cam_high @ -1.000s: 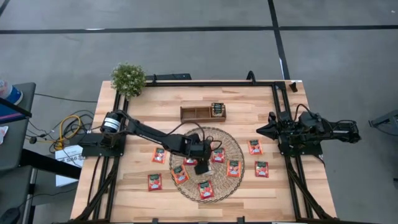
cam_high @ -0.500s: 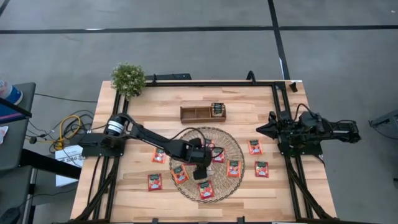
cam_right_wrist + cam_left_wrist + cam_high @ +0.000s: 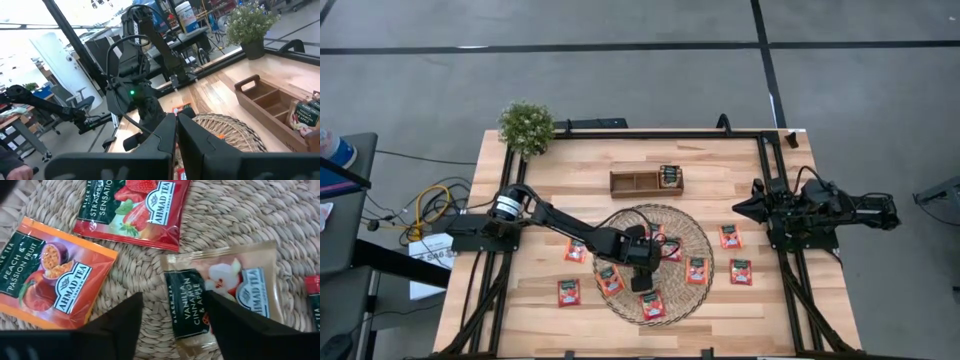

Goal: Pick & Place Tea
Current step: Put the gold tea bag into the wooden organizer

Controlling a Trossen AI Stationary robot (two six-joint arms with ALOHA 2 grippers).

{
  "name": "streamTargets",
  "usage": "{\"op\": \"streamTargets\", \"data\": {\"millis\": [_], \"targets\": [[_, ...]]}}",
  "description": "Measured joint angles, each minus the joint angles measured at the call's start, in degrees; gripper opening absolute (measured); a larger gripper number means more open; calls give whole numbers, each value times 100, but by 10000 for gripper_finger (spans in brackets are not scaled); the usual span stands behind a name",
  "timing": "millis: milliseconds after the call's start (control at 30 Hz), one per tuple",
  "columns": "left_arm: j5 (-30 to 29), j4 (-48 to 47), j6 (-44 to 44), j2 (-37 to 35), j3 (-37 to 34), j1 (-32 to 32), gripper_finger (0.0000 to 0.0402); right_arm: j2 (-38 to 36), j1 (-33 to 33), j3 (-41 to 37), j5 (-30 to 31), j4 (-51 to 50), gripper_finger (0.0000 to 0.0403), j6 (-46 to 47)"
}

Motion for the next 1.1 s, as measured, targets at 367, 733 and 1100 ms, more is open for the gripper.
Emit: {"op": "streamTargets", "data": {"millis": [367,733,1100], "targets": [[-47,-15,-7,7,-4,3,82,0,-2,0,2,0,11,46],[-239,-789,297,48,794,1,6,0,0,0,-4,2,11,46],[-953,-2406,722,39,2384,-70,0,4,0,-2,-266,146,11,201]]}}
